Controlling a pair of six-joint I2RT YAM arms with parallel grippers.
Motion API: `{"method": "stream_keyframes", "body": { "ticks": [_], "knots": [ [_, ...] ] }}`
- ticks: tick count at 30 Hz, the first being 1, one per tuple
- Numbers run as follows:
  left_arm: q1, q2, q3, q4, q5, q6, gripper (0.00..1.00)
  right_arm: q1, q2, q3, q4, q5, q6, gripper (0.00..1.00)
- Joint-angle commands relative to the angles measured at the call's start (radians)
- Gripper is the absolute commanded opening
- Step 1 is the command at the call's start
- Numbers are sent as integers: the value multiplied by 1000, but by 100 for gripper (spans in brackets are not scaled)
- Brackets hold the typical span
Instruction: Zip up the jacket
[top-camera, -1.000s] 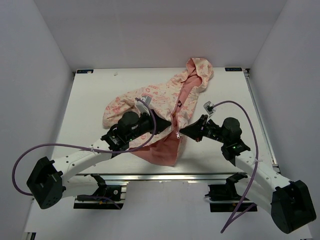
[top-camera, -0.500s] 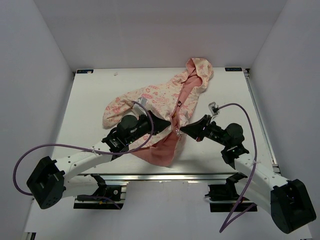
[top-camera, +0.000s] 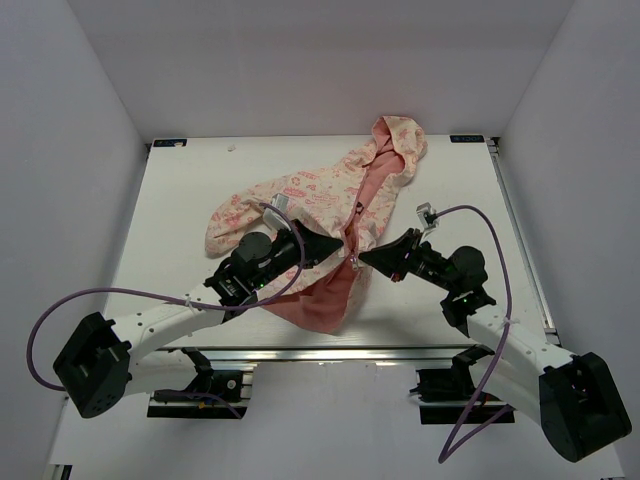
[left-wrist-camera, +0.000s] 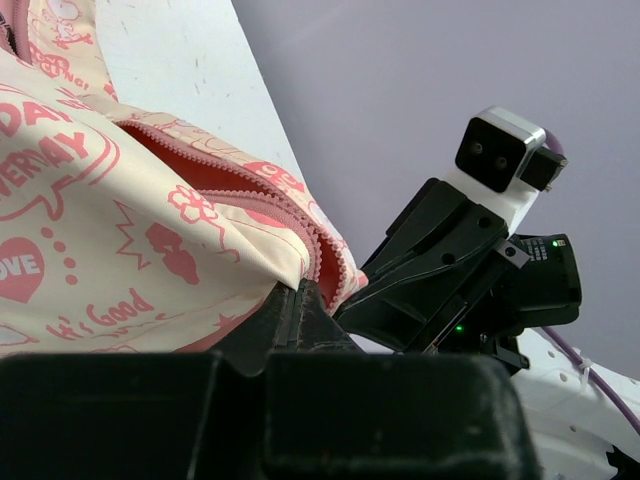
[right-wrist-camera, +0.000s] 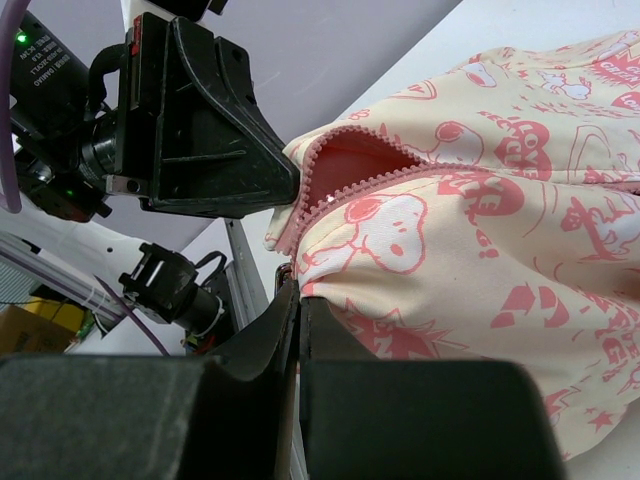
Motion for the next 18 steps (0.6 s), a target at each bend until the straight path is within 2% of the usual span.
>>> {"method": "stream_keyframes", "body": {
  "ticks": [1, 18],
  "knots": [
    [2, -9, -1, 50, -1, -20, 0, 10, 5, 13, 92, 5, 6, 0],
    [0, 20, 14, 62, 37, -23, 0, 14, -15, 24, 84, 49, -4, 0]
  ]
}}
